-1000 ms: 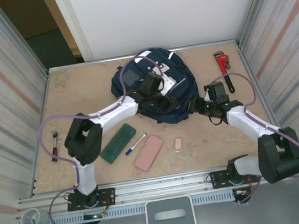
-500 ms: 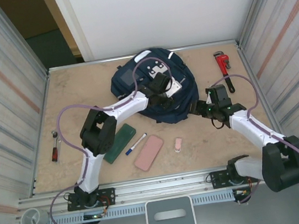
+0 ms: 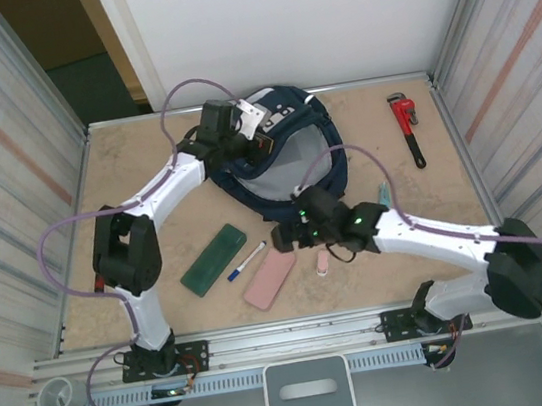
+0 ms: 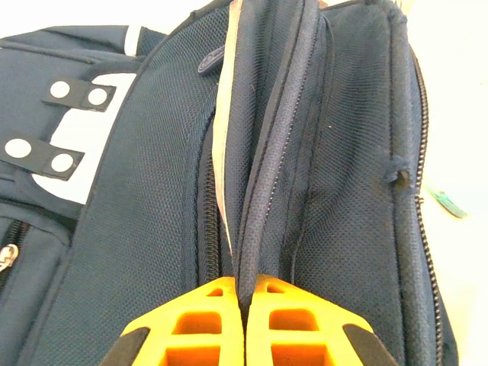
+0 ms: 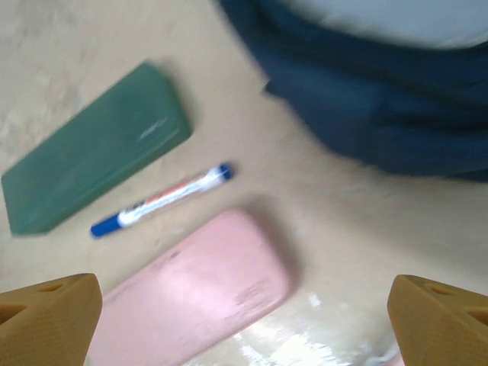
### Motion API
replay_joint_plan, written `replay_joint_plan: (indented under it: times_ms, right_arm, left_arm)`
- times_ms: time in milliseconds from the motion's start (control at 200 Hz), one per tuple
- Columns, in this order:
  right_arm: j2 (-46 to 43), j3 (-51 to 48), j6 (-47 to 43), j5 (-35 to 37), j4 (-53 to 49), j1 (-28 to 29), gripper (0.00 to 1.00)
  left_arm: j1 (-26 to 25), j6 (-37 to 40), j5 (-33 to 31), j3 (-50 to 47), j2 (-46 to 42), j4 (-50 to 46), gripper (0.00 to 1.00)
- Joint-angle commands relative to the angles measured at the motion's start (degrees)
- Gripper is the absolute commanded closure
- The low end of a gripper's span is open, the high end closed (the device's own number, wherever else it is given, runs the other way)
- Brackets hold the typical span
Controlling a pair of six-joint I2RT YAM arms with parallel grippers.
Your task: Pack the student bag
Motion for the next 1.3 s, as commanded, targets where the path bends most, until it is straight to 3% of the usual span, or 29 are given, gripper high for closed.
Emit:
replay_joint_plan:
  times_ms: [0, 321, 666, 1037, 1292]
  right_arm:
    - [4.72, 2.02, 8.87, 0.87, -4.33, 4.48, 0.02]
    - [13.44, 0.34, 17.39, -5.94, 2.55, 7.73, 0.01]
    - [21.19, 6.75, 14.66, -4.35, 2.39, 8.06, 0.01]
    - [31.52, 20.83, 9.74, 8.33, -12.77, 13.63, 0.01]
    - [34.26, 22.47, 10.26, 13.45, -18.63, 15.14, 0.01]
  left_arm:
    - [-0.32, -2.19, 2.40, 2.06, -1.13, 2.66, 1.00]
    - [0.22, -5.00, 3.21, 1.55, -2.26, 4.44, 1.00]
    - [0.21, -5.31, 4.00, 0.35, -3.54, 4.93, 1.00]
    - [0.21, -3.56, 3.46, -0.39, -4.38, 4.53, 1.00]
    - [0.21, -2.94, 3.12, -1.23, -4.38, 4.71, 0.99]
